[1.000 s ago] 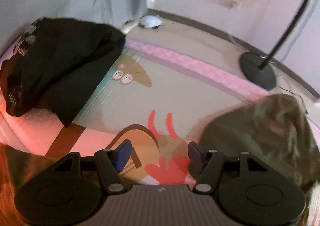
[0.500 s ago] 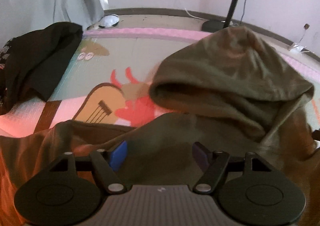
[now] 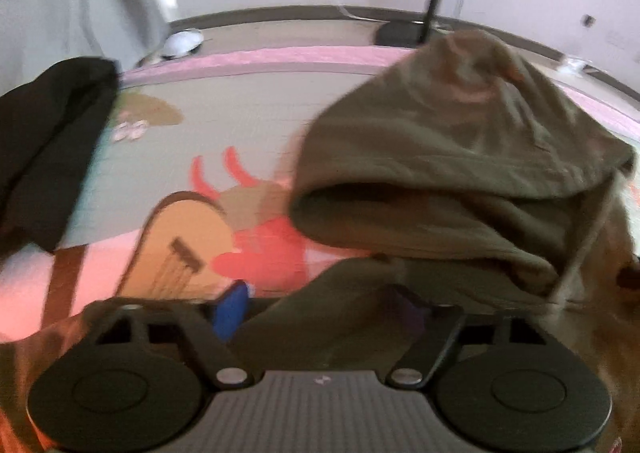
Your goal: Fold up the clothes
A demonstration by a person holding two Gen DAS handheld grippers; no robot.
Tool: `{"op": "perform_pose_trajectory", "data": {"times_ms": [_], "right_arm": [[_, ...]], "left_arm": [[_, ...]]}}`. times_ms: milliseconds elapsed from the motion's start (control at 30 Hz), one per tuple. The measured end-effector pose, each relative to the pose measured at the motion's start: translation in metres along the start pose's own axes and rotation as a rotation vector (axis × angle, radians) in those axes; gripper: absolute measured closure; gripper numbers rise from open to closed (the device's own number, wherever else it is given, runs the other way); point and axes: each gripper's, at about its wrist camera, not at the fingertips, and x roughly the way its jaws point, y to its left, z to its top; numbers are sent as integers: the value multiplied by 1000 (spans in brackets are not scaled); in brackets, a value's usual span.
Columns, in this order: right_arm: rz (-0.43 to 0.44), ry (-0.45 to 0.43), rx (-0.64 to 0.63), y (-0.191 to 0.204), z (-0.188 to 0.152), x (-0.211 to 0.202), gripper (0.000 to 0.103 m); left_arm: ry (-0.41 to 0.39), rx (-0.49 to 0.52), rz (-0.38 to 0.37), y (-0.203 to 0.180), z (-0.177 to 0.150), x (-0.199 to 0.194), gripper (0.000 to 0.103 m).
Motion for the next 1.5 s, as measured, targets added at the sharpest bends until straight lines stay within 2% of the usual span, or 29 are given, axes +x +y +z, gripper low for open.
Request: {"op": "perform_pose_trajectory", "data": {"times_ms": [100,200,300,533,600,633,767,867,900,933,967,1000,1033,1100,1200,1233,1333,1367,1400,1433,1500], "right_arm": [[4,-10,46,-6,5,3,87],[-2,-29,78,-8,12,5,88],[1,-47,77,-8,22,9,90],[13,-67,80,-8,40,24,90],[21,-73,92,-10,42,28,90],[23,-69,105,-11,42,30,90],[24,-65,98,-13,40,34,89],[44,-63,109,-17,39,32,86],[54,-58,122,-18,39,30,83],[65,-52,135,-20,39,28,82],[75,-47,149,-22,38,27,81],[81,-55,140,-23,36,23,75],[72,-69,123,-23,35,18,65],[60,-99,106,-24,31,9,53],[92,-93,114,-27,28,4,46],[100,-77,111,-27,27,4,45],[101,-43,52,-19,22,9,45],[95,-25,28,-15,19,12,46],[88,-7,3,-12,16,15,50],[79,-12,-18,-8,15,15,61],[60,-23,-62,0,12,16,79]], "left_arm": [[14,26,-32,-2,6,4,70],[25,41,-13,-10,14,5,81],[12,12,52,-10,20,5,92],[18,-95,149,7,28,14,93],[20,-93,221,8,31,17,96],[24,-91,257,9,32,19,95],[18,-147,193,24,32,12,93],[-4,-161,174,28,31,1,88],[-11,-161,157,28,30,-3,80],[-19,-159,140,27,29,-7,63],[-29,-145,121,25,28,-11,52],[-40,-131,106,23,28,-15,32],[-53,-105,110,20,27,-18,22],[-68,-44,126,12,28,-21,21],[7,5,75,5,31,-8,20],[35,20,53,3,32,-4,20],[76,84,78,-8,27,8,20],[80,86,60,-9,25,9,21],[83,89,43,-9,23,11,29],[85,91,27,-10,21,12,43],[81,89,12,-11,21,10,52]]}}
